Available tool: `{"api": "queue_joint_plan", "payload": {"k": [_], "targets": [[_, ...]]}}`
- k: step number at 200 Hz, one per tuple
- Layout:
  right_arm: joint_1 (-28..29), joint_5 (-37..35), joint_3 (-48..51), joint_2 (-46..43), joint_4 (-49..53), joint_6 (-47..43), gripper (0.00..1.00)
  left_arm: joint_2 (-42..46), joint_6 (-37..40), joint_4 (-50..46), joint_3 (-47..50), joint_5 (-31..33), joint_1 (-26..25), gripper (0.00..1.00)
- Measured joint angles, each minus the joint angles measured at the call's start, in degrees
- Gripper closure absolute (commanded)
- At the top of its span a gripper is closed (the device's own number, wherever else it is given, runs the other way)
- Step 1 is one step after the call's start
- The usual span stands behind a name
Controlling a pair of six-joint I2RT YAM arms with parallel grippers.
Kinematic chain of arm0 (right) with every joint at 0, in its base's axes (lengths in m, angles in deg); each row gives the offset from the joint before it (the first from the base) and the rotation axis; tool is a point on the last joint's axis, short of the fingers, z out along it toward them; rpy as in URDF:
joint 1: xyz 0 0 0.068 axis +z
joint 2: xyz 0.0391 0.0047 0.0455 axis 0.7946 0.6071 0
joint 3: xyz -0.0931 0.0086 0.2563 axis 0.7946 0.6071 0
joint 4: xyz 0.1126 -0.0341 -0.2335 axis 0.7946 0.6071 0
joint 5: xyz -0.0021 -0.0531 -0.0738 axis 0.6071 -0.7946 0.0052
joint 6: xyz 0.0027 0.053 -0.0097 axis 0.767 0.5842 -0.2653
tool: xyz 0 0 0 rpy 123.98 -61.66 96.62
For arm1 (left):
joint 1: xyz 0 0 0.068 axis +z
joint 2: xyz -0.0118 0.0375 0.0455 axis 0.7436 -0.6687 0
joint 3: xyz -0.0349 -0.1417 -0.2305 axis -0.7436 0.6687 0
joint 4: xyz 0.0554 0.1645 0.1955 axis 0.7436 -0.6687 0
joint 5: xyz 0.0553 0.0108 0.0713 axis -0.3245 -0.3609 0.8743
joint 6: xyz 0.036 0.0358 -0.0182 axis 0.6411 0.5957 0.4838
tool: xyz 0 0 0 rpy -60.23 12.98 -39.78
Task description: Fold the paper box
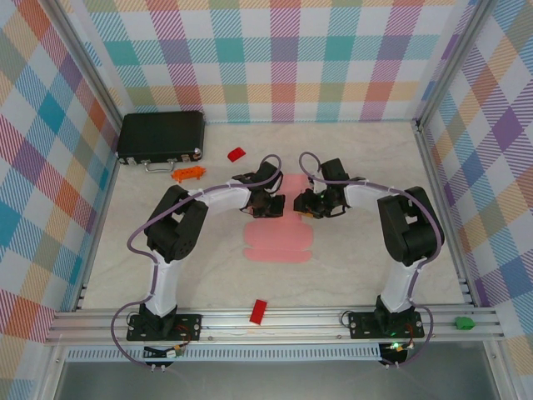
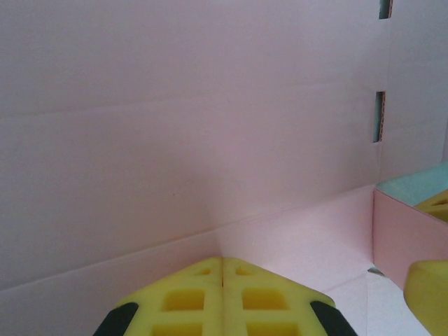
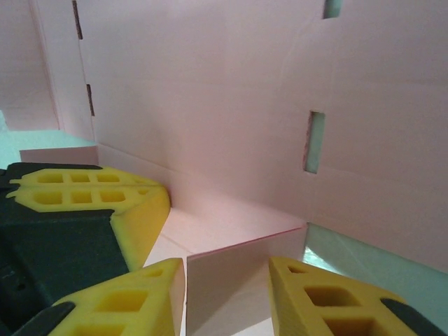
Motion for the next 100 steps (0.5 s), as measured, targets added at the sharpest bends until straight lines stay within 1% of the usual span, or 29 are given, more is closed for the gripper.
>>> {"api": "queue_joint_plan", "payload": {"k": [37, 66, 83, 100], "targets": [[-0.61, -2.93, -0.9, -1.81, 2.86, -1.2, 0.63, 0.07, 0.35, -0.52, -0.44, 0.02, 0.0, 1.0], [-1.86, -4.35, -3.89, -3.28, 5.31, -2.71, 0.63, 0.02, 1.77, -4.48, -3.15, 0.92, 0.0, 1.0], [-2.78, -5.22, -6.82, -3.32, 6.88, -4.09, 0.62, 0.02, 2.84, -6.49, -6.03, 1.57, 0.07, 0.94], [-3.65, -5.99, -10.12, -3.26, 8.57, -5.6, 0.62, 0.09, 3.54, -7.28, -8.44, 2.4, 0.04, 0.91]]}}
